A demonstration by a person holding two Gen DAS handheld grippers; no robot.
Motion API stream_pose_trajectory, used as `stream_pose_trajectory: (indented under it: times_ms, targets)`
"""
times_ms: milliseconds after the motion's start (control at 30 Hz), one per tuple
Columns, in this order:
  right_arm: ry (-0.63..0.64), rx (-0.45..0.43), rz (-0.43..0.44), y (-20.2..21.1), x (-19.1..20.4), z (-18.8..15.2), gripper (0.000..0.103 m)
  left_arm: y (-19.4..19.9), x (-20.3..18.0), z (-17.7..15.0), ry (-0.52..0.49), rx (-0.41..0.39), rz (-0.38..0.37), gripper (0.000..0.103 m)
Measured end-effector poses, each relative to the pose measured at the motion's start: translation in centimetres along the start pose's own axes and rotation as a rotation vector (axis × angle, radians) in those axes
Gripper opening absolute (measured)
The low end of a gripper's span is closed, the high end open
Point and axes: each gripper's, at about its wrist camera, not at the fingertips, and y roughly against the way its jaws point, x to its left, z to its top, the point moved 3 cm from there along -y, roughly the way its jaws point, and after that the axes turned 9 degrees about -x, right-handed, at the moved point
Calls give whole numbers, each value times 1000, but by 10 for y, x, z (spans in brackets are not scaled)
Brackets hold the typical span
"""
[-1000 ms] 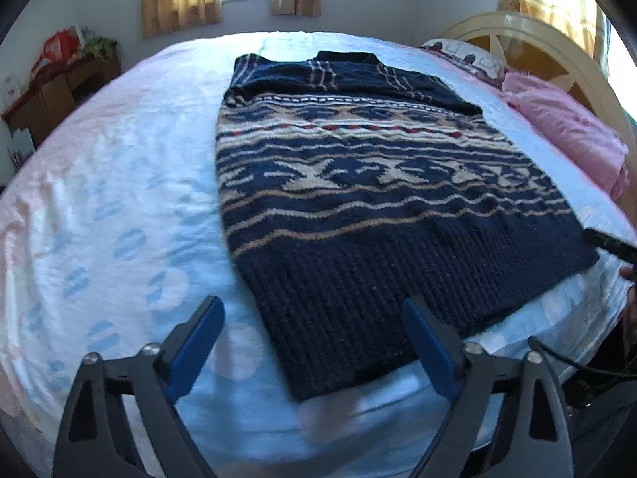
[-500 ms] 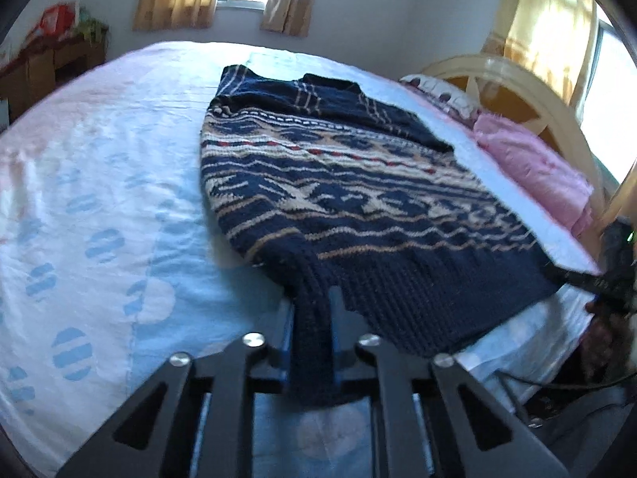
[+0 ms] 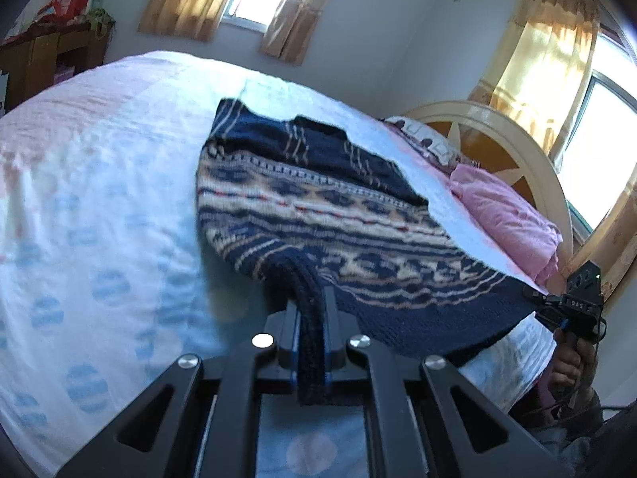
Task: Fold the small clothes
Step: 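Lift the hem with both tools and fold it over onto the collar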
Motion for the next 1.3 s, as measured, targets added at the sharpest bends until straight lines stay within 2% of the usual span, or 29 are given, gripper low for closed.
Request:
stream_pose_trajectory:
  times_ms: [167,400,900,1300]
  targets:
    - [-8,-45,11,-6,6,26,6,-7,3,23,4,-39,-8,8]
    - [-12,-87,23,-27,13,64,6,-29,11,53,60,-72,-29,8]
    - [25,-83,16,-103,28,146,6,-101,23,127,40,-84,-9,8]
    - [1,-71,-32,-163,18,199,6,-162,53,170,103,-68,23,8]
